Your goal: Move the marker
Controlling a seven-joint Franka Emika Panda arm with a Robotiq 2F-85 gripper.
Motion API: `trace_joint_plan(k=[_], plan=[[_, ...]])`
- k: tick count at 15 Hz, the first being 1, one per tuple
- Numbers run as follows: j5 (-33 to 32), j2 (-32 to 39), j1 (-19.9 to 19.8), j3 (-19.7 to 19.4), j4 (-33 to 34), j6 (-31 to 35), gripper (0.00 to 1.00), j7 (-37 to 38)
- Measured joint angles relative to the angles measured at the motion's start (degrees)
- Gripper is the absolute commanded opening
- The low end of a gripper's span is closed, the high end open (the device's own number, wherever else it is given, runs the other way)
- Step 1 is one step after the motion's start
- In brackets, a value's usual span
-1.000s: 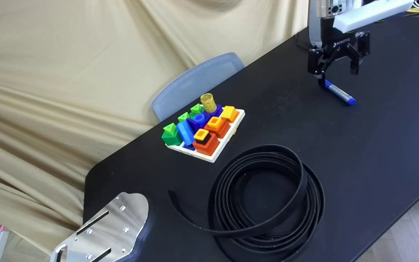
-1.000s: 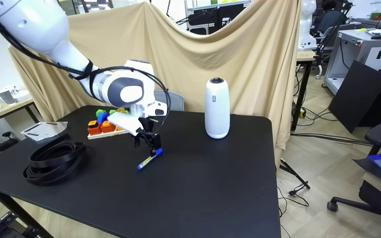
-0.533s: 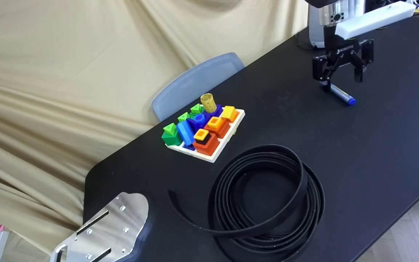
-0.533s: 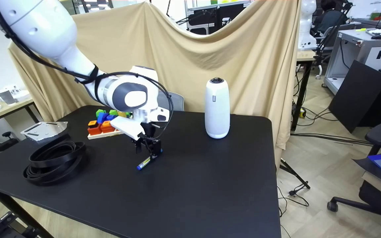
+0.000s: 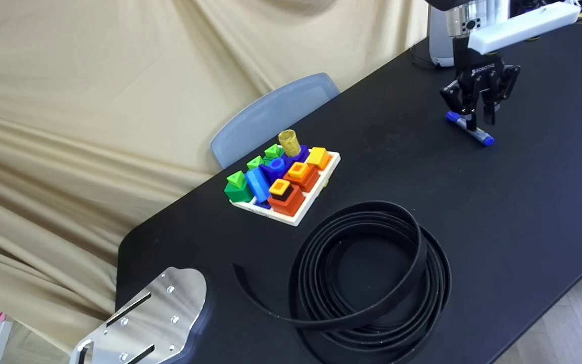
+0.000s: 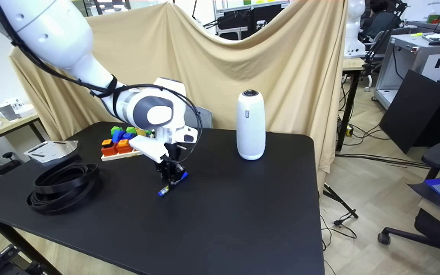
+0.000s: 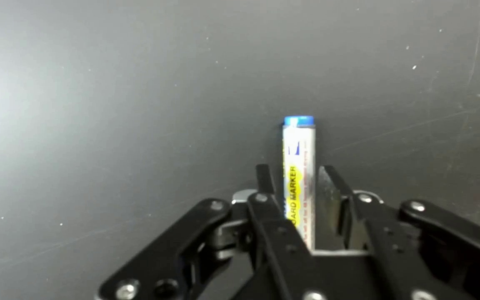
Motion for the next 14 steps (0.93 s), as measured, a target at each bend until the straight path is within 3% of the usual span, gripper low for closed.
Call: trace_joint_plan(k=[2,7,8,10,14], plan=[[0.02,0.09,-0.24,-0.01,0.02,-0.63,0.00,0.01],[0.04,0.21,-0.87,-0.09,0.73,-2.21,0.00,0.03],[0.04,0.23,-0.95,-0.10,0.78,-2.44,0.26,0.03],[0.06,0.24,-1.03,-0.10,0.80,-2.71,0.33,0.03],[0.07,0.24,-1.04,-0.09,0.81,-2.85,0.62,0.02]])
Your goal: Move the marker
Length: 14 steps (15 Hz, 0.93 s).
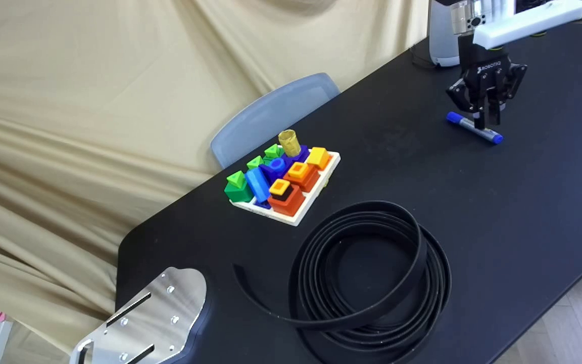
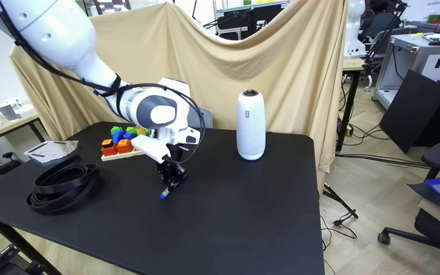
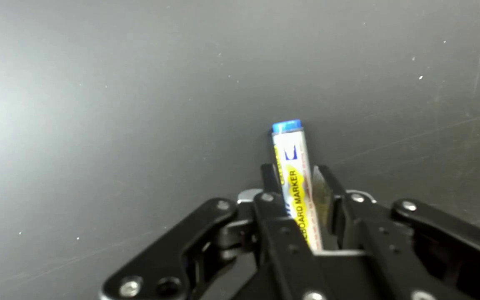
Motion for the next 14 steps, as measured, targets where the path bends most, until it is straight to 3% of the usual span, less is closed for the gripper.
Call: trace_joint_plan(k=[5,7,13,14], plan=[[0.00,0.00,0.00,0.00,0.00,-0.10,0.93,-0.01],[0.01,0.01,-0.01,0.00,0.00,-0.14,1.00,-0.02],[0.03,0.49,-0.20,0.04,0.10,-0.25,1.00,-0.67],[0.03,0.65,-0.23,0.04,0.16,-0.25,0.75,-0.98]])
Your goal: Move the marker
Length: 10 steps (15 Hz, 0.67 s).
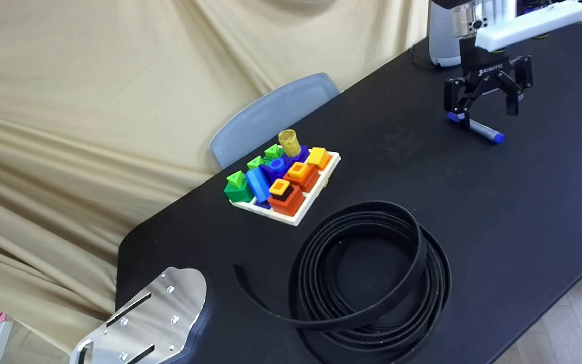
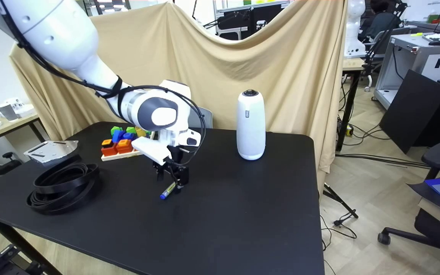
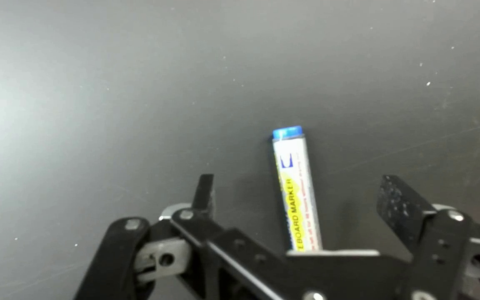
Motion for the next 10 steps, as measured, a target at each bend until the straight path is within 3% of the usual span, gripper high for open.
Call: trace_joint_plan(k=[1,10], plan=[[0.00,0.21,-0.03,0.00,0.10,0.00,0.75,-0.31],[-0.01,0.87,-0.35,0.00,0.57,0.04,0.11,-1.61]])
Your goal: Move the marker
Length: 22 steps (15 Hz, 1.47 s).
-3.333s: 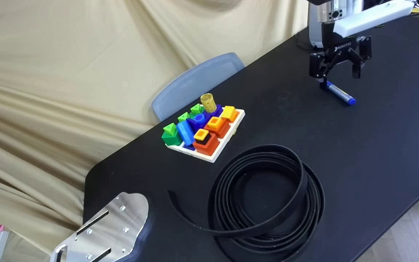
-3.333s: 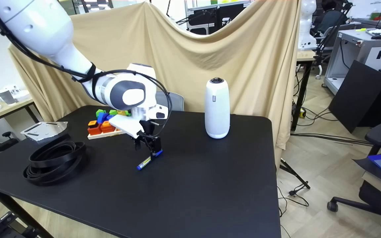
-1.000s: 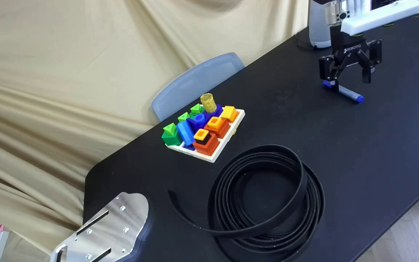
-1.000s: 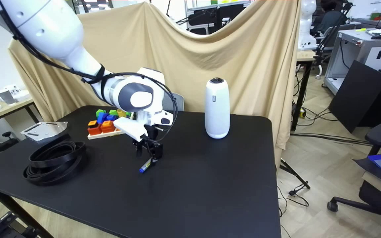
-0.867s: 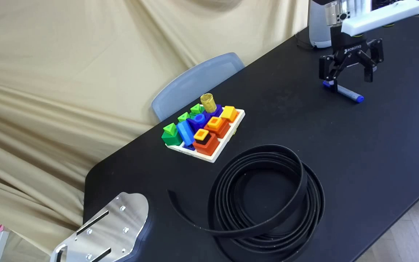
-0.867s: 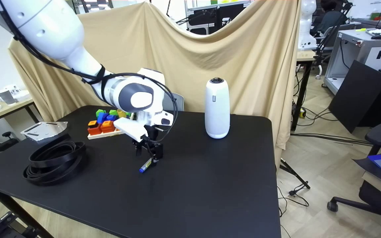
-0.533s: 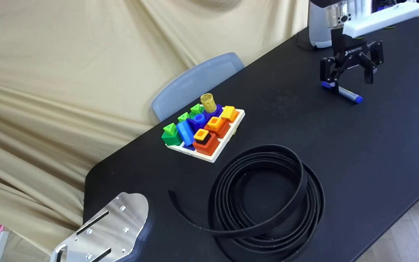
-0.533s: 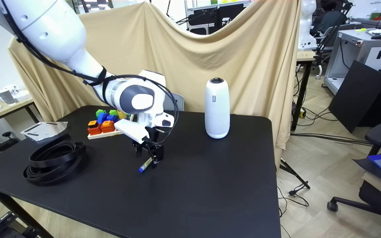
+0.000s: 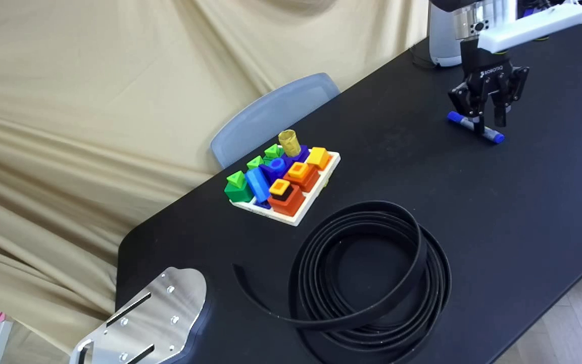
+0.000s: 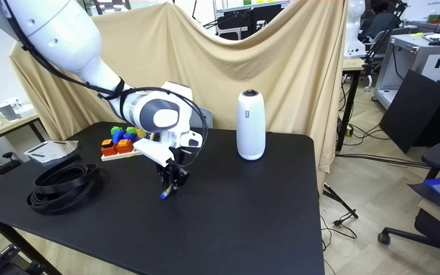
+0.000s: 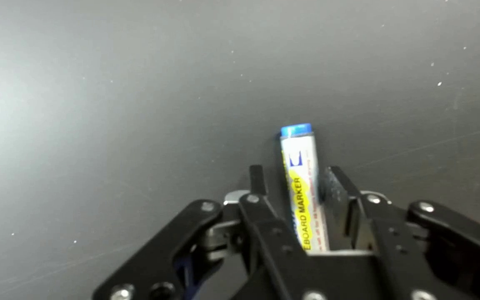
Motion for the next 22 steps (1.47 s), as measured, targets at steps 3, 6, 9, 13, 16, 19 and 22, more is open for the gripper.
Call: trace_joint_plan(k=[3,6,9,13,16,19,22], plan=[[0.00,0.02,-0.27,0.00,0.01,-0.01,0.04,-0.05],[0.00,0.01,-0.47,0.00,0.15,0.04,0.05,-0.21],[-0.17,-0.14,-0.39,0.39,0.97,0.05,0.05,-0.85],[-0.91,-1.60,0.65,1.82,1.96,-0.03,0.05,-1.51],[-1.24,-2.58,1.83,3.48,3.08,-0.74,0.05,-2.32],[-1.12,-2.53,2.63,5.61,4.50,-2.08,0.05,-3.57],[-1.03,-1.64,3.28,7.36,5.77,-3.37,0.05,-4.73]])
